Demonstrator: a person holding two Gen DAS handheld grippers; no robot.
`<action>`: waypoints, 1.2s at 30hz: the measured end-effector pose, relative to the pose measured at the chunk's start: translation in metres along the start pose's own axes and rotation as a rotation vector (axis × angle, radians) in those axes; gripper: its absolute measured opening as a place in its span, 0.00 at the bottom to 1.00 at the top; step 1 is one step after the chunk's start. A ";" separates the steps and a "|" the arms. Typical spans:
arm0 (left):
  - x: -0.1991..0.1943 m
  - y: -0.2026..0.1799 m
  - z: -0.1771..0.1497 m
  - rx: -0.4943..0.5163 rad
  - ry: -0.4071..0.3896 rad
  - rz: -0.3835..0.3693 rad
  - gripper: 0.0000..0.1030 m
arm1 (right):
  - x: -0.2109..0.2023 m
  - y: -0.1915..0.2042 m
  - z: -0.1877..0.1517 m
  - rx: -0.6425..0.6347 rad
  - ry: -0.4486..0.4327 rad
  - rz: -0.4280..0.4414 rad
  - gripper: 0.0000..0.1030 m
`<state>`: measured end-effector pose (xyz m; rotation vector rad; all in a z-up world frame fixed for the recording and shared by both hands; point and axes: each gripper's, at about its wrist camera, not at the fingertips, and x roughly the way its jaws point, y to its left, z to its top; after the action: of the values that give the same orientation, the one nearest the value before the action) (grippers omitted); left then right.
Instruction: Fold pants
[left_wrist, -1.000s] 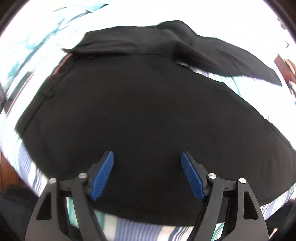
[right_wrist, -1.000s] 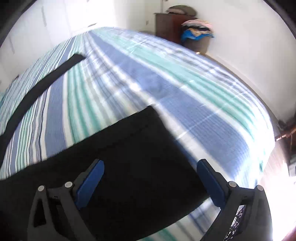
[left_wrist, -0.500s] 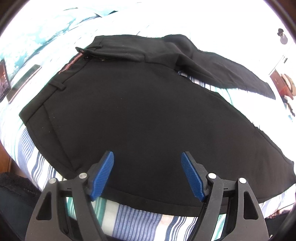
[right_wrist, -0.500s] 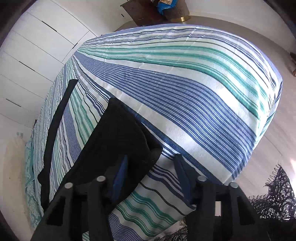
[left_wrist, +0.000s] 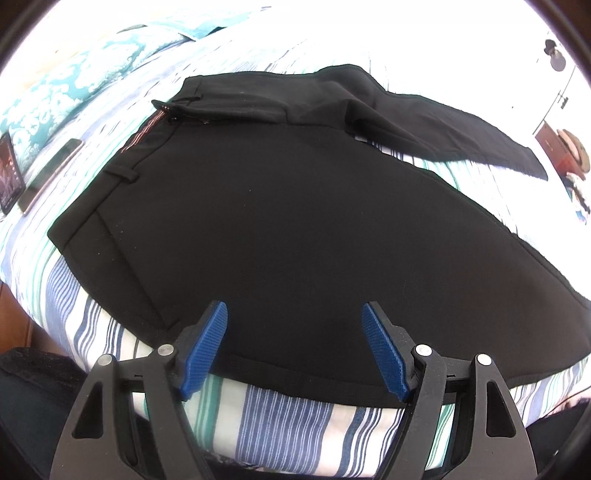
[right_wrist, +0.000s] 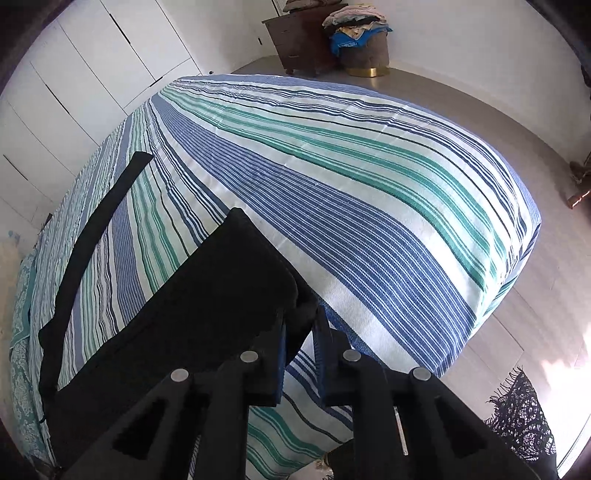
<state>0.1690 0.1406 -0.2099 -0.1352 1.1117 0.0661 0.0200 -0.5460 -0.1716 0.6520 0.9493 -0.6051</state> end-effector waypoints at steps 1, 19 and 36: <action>-0.001 0.000 -0.001 0.000 -0.001 -0.002 0.75 | 0.002 0.000 0.000 -0.001 0.003 -0.022 0.12; -0.018 -0.019 -0.004 0.130 -0.149 0.020 0.75 | -0.050 0.003 -0.002 0.020 -0.166 -0.095 0.99; 0.006 -0.041 -0.002 0.165 -0.095 0.005 0.75 | -0.031 0.195 -0.111 -0.559 -0.075 0.192 1.00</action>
<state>0.1743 0.0997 -0.2130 0.0186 1.0183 -0.0144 0.0863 -0.3309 -0.1462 0.2124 0.9181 -0.1736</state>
